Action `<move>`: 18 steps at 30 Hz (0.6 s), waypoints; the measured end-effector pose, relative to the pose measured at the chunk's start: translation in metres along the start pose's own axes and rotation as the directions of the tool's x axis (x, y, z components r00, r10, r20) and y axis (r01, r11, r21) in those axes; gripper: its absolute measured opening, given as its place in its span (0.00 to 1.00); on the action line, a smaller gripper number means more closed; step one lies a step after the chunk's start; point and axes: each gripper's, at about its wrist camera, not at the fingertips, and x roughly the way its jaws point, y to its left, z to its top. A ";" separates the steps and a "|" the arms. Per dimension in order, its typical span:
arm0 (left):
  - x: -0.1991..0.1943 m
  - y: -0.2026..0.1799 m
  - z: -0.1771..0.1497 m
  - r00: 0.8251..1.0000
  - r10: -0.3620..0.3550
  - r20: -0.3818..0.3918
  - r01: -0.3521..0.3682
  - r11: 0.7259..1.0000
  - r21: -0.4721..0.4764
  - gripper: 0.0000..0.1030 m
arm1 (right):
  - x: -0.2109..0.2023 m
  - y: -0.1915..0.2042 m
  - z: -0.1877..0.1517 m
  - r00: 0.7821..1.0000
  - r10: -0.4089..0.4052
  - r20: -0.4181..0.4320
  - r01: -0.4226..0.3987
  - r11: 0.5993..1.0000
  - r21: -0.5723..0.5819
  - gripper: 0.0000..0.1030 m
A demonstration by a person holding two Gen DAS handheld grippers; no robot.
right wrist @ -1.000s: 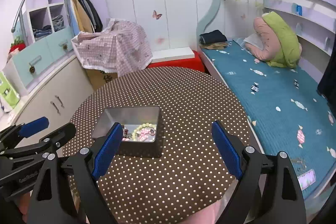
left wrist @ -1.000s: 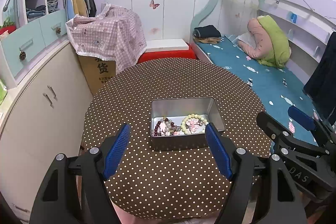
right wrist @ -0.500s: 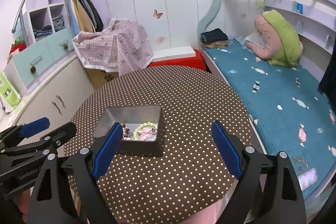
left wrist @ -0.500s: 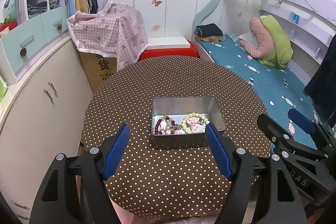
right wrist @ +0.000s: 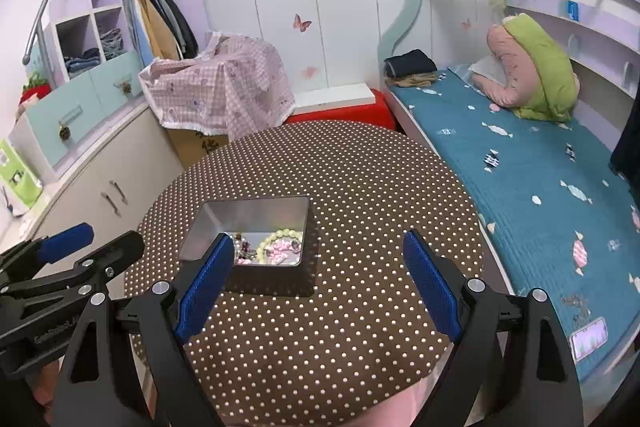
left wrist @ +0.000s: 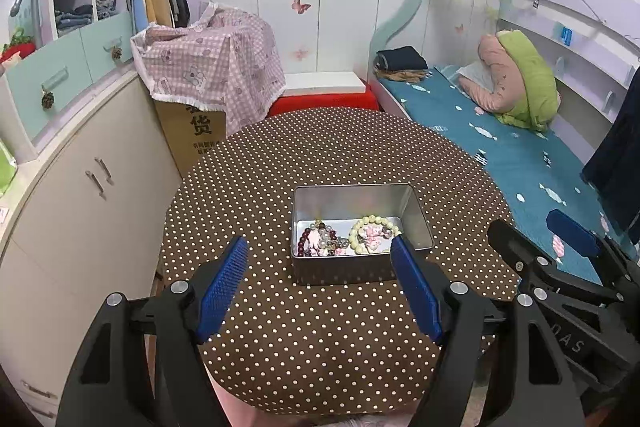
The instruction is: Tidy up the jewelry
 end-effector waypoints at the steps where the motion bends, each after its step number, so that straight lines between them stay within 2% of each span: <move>1: 0.000 -0.001 0.000 1.000 0.002 0.002 -0.002 1.000 0.005 0.69 | 0.000 -0.001 0.000 1.000 -0.001 0.000 0.001 1.000 0.000 0.81; 10: 0.002 -0.004 -0.002 1.000 -0.023 -0.013 0.023 1.000 0.018 0.69 | 0.003 -0.001 0.000 1.000 -0.008 -0.007 0.008 1.000 0.011 0.81; 18: 0.001 -0.006 -0.003 1.000 -0.018 -0.013 0.019 1.000 0.020 0.69 | 0.003 0.000 -0.001 1.000 -0.010 -0.009 0.010 1.000 0.010 0.81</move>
